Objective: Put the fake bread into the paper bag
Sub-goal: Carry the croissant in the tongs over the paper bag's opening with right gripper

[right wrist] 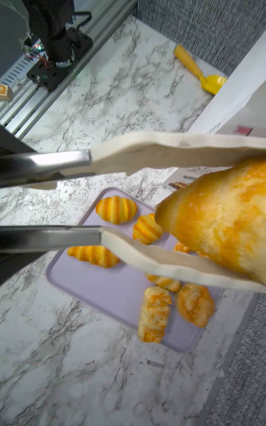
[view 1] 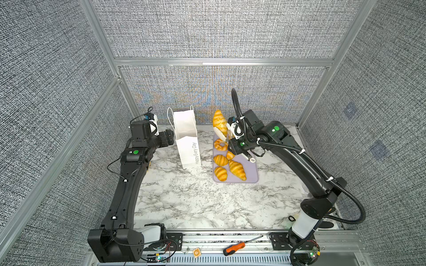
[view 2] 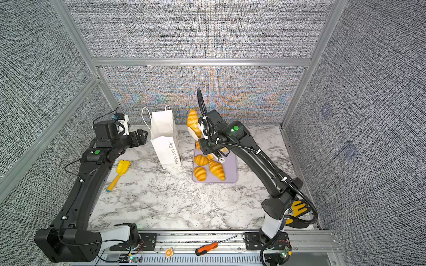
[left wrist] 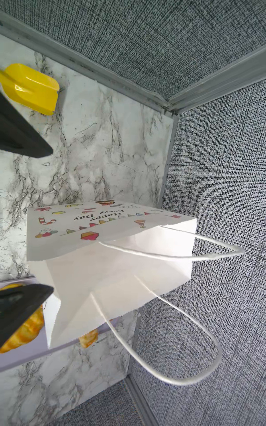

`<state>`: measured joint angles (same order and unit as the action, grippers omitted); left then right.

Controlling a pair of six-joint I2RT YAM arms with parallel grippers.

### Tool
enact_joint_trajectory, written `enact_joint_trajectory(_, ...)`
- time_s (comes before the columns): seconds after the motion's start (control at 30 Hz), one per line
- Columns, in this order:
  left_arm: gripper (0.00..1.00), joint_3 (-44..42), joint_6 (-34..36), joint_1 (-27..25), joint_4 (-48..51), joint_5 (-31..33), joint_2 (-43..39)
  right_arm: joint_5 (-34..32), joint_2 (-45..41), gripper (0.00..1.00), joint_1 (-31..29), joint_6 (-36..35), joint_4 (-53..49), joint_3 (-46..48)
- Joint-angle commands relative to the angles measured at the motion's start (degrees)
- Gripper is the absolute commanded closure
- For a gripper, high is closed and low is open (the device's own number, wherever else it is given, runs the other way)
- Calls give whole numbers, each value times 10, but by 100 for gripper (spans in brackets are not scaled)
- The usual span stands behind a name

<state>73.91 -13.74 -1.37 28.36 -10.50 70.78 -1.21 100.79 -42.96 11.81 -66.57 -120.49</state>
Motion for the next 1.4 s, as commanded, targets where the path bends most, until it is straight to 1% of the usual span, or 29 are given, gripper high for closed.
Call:
enact_joint_trajectory(0.0,11,-8,-18,7,-28,-14,-8,8,12,58,-20,11,41,-32)
enact_joint_trajectory(0.17,7,-60,-55,16,-46,6,-30,17,34,58,-62,1,68,-63)
enact_joint_trajectory(0.27,6,-79,-59,19,-46,22,-39,18,47,58,-82,-1,83,-80)
enact_joint_trajectory(0.43,2,-110,-62,19,-51,29,-50,34,81,58,-95,5,101,-116)
enact_joint_trajectory(0.67,1,-146,-45,19,-71,7,-65,51,146,58,-96,22,124,-173)
enact_joint_trajectory(0.8,1,-151,-42,19,-72,3,-71,44,176,58,-93,30,124,-204)
enact_joint_trajectory(1.03,1,-151,-34,19,-77,-13,-74,34,199,58,-88,39,147,-205)
enact_joint_trajectory(1.37,1,-152,-31,19,-76,-26,-79,20,231,58,-77,48,135,-229)
